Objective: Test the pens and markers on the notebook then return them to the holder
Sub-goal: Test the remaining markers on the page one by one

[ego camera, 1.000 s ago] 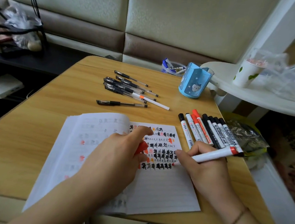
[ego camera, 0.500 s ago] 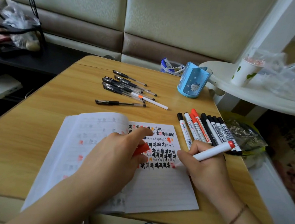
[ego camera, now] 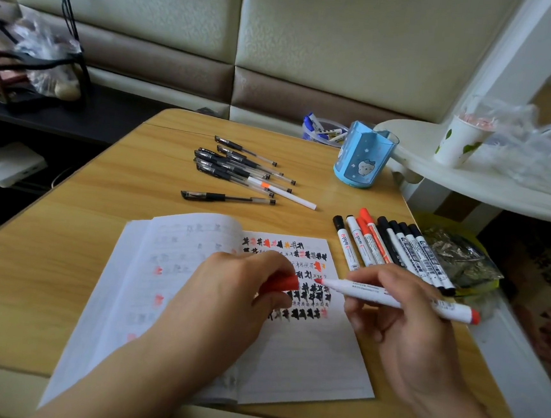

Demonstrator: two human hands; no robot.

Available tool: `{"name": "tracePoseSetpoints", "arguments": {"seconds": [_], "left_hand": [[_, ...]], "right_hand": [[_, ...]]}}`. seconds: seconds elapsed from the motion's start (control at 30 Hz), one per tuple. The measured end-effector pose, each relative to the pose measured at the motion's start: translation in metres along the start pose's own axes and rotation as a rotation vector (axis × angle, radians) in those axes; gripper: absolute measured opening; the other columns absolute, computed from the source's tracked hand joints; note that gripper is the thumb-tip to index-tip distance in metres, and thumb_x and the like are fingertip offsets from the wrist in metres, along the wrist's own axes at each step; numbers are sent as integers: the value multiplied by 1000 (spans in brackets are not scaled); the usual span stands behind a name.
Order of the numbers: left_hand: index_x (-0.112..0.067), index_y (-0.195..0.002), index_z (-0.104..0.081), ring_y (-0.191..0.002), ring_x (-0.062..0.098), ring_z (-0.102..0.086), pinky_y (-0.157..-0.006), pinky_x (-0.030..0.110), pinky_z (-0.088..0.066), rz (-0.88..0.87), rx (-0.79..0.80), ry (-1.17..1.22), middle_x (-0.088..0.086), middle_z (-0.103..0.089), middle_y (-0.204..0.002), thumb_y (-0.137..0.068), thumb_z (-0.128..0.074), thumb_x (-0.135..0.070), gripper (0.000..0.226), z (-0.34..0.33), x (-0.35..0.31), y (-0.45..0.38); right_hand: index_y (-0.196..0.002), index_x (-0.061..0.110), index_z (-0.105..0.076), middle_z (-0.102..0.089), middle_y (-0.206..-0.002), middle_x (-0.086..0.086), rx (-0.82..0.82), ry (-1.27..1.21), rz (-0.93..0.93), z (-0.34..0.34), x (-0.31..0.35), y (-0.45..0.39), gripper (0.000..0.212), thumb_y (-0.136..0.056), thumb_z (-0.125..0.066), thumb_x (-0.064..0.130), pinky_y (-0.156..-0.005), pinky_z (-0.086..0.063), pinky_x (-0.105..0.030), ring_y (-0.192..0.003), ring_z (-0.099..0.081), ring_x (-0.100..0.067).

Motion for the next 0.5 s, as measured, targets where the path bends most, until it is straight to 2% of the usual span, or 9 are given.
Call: {"name": "tracePoseSetpoints", "arguments": {"seconds": [0.07, 0.17, 0.3, 0.4, 0.5], "left_hand": [[-30, -94, -70, -69, -13, -52, -64, 3, -38, -11, 0, 41, -19, -67, -79, -75, -79, -22, 22, 0, -2, -1], [-30, -91, -70, -71, -18, -51, -65, -1, -35, -53, 6, 64, -25, -63, -73, -73, -81, -18, 24, 1, -5, 0], [-30, -89, -72, -69, -15, -52, -63, 0, -36, -119, 3, 110, -24, -64, -71, -73, -80, -18, 22, 3, -9, -1], [-31, -91, -71, -69, -10, -53, -62, 3, -38, -180, 14, 120, -23, -62, -70, -78, -73, -31, 13, 2, -13, 0], [-30, -92, -69, -69, -4, -53, -61, 5, -36, -233, 49, 125, -16, -62, -76, -84, -64, -34, 10, 0, -19, 1]], "right_hand": [[-71, 13, -74, -63, -56, -12, -9, 12, 11, -1, 2, 0, 25, -73, -58, 31, -39, -35, -19, -46, -51, -20], [-68, 13, -72, -63, -56, -15, 23, 39, -7, -2, 3, 1, 20, -75, -55, 21, -40, -37, -18, -44, -52, -21], [-67, 17, -70, -64, -57, -14, 60, 65, -47, -2, 3, 2, 23, -67, -60, 37, -42, -38, -22, -46, -52, -22], [-65, 16, -68, -64, -57, -14, 81, 49, -77, -3, 4, 4, 25, -68, -60, 39, -45, -39, -29, -49, -52, -28], [-62, 12, -65, -58, -52, -15, 39, -2, -81, -9, 5, 6, 28, -72, -60, 38, -45, -39, -28, -47, -51, -28]]}}
Point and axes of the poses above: each hand's wrist, its own y-axis away from the middle knuckle, its own z-axis out of the back of the hand, x = y × z, the point moved 1 cm from there along -y, towards the middle knuckle
